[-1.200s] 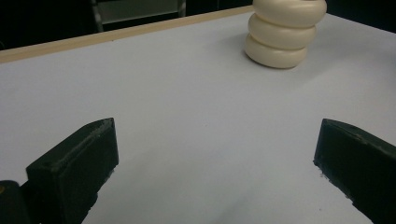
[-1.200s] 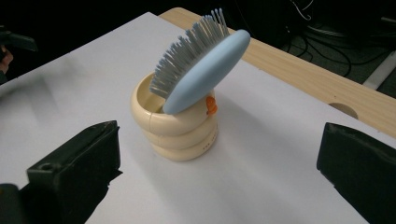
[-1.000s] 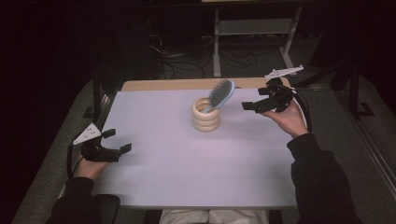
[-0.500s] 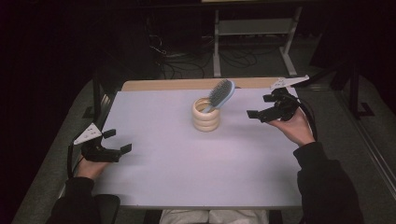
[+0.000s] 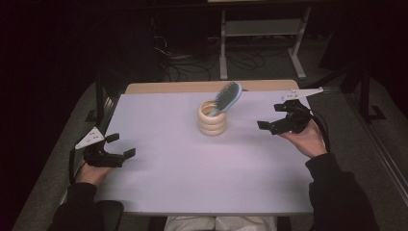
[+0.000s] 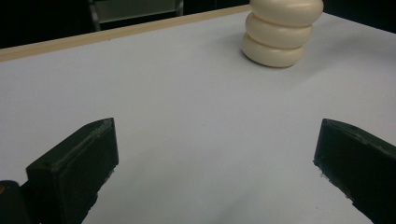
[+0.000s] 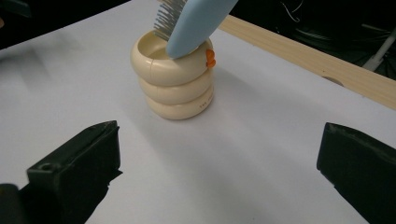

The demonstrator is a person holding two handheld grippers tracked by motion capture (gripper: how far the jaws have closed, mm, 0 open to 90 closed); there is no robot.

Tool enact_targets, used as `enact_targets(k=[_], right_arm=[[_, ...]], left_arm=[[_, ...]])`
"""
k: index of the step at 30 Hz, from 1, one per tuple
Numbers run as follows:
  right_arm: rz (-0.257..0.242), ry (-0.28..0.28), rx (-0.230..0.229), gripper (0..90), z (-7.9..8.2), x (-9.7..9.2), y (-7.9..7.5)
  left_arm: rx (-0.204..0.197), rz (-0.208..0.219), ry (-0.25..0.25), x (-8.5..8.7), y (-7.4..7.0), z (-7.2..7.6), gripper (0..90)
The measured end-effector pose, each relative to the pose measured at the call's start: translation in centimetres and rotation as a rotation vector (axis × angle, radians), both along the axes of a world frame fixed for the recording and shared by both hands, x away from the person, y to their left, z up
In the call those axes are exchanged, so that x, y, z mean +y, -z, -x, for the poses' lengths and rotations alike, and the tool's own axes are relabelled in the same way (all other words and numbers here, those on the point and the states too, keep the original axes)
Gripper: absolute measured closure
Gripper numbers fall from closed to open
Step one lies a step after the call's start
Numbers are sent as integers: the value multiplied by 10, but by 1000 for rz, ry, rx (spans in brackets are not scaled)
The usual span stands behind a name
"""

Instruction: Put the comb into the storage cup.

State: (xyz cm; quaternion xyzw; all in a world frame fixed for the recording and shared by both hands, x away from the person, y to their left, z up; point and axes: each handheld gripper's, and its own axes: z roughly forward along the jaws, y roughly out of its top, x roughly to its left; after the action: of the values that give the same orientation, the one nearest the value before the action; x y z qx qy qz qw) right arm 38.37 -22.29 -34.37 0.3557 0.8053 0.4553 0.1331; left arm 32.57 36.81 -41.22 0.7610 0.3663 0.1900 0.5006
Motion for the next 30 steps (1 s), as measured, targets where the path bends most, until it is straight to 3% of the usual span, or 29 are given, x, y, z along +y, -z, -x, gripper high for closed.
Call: enact_targets(k=[6, 30], right_arm=[[22, 24, -33, 0, 8, -5, 10], [8, 52, -38, 0, 29, -26, 27]], left_arm=[[4, -4, 0, 0, 0, 0, 0], [9, -8, -6, 1, 0, 0, 0]])
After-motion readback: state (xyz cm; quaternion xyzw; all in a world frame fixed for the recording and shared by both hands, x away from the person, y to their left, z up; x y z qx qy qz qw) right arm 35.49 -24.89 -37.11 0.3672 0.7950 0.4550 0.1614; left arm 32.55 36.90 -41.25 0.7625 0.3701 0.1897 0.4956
